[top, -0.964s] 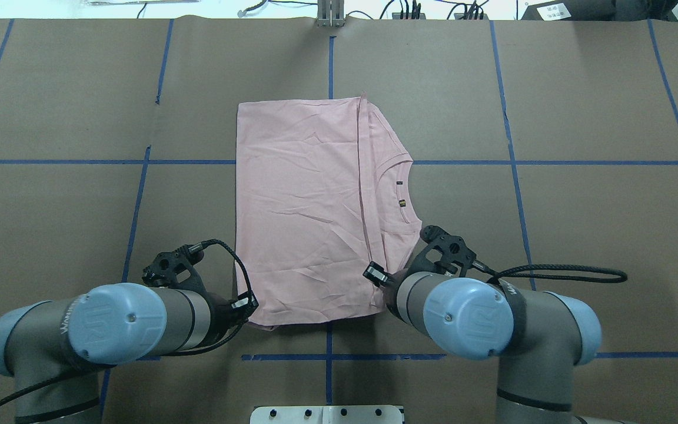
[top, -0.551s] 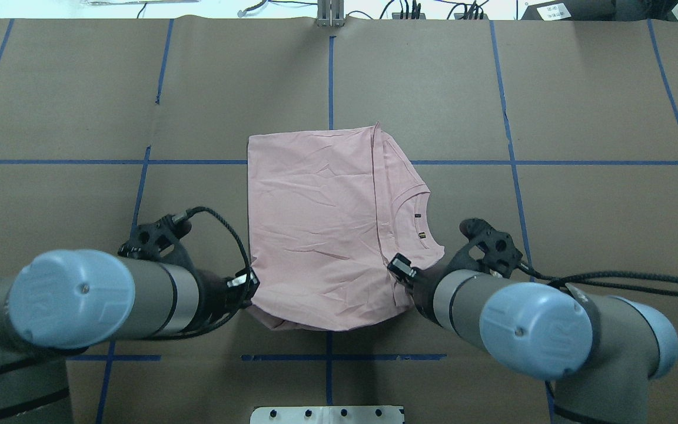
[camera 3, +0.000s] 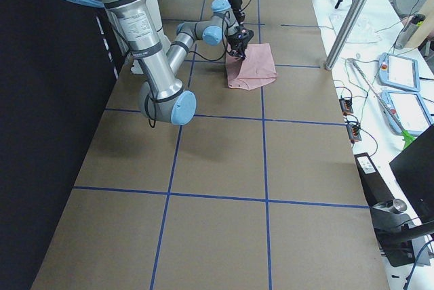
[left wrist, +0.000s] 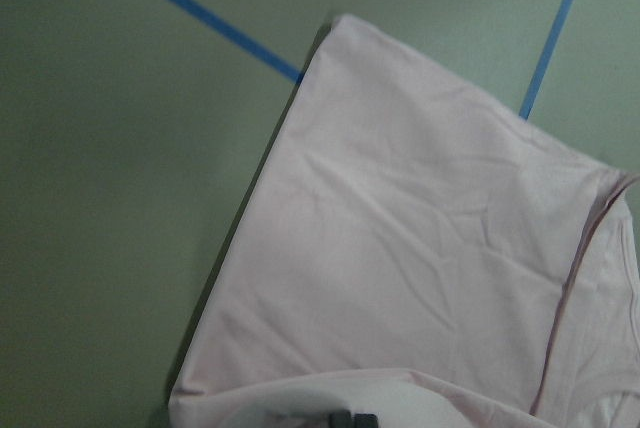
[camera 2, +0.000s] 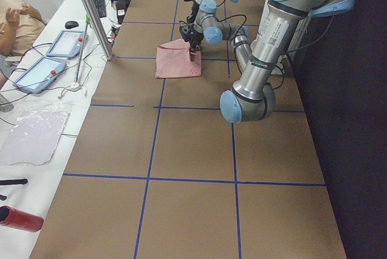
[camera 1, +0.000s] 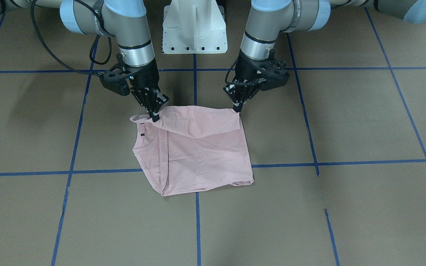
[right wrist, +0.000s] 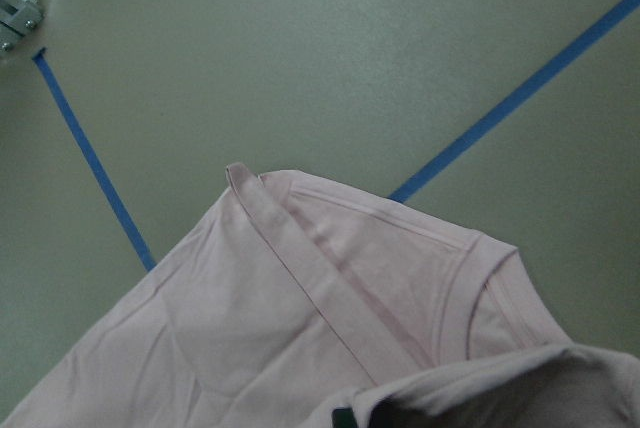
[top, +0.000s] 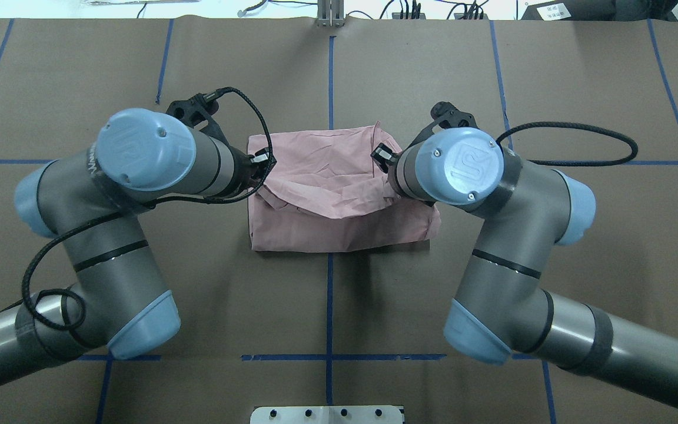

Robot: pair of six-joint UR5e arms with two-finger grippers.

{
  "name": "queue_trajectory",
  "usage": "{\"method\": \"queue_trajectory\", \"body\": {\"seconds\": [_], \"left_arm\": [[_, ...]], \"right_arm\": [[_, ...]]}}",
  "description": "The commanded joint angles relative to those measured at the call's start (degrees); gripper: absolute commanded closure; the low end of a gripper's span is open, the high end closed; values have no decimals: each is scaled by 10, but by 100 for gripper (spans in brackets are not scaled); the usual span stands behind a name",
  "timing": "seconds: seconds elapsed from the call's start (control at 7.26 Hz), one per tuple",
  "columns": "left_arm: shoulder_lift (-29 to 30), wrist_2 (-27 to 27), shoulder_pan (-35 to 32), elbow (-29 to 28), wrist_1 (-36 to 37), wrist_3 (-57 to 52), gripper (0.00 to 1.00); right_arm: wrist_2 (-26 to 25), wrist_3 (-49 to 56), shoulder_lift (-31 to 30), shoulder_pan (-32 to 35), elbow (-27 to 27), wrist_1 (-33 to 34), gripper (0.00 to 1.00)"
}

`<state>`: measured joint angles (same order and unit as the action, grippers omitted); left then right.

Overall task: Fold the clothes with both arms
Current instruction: 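Lift the near edge with both grippers and fold it over toward the collar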

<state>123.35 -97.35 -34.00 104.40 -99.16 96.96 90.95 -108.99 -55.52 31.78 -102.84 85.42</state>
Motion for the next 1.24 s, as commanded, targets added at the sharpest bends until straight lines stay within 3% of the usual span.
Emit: {"method": "queue_trajectory", "body": {"seconds": [0.0, 0.41, 0.55, 0.69, 0.83, 0.96, 1.1], "left_arm": [[16, 2, -28, -56, -31, -34, 100], [19, 7, -33, -57, -30, -34, 100], [19, 31, -32, -66, -33, -41, 100], [22, 37, -33, -121, -67, -88, 100], [35, 62, -53, -242, -212, -119, 93], [84, 66, -81, -377, -336, -158, 53], [86, 66, -96, -384, -349, -166, 22]], "right_arm": [[34, 3, 39, 36, 84, -47, 100], [56, 7, 40, 56, 91, -50, 100], [56, 11, 46, 58, 112, -57, 100], [56, 12, 73, 61, 185, -102, 95], [65, 30, 127, 83, 329, -198, 67], [88, 106, 165, 113, 449, -297, 1], [135, 115, 171, 145, 446, -297, 0]]}}
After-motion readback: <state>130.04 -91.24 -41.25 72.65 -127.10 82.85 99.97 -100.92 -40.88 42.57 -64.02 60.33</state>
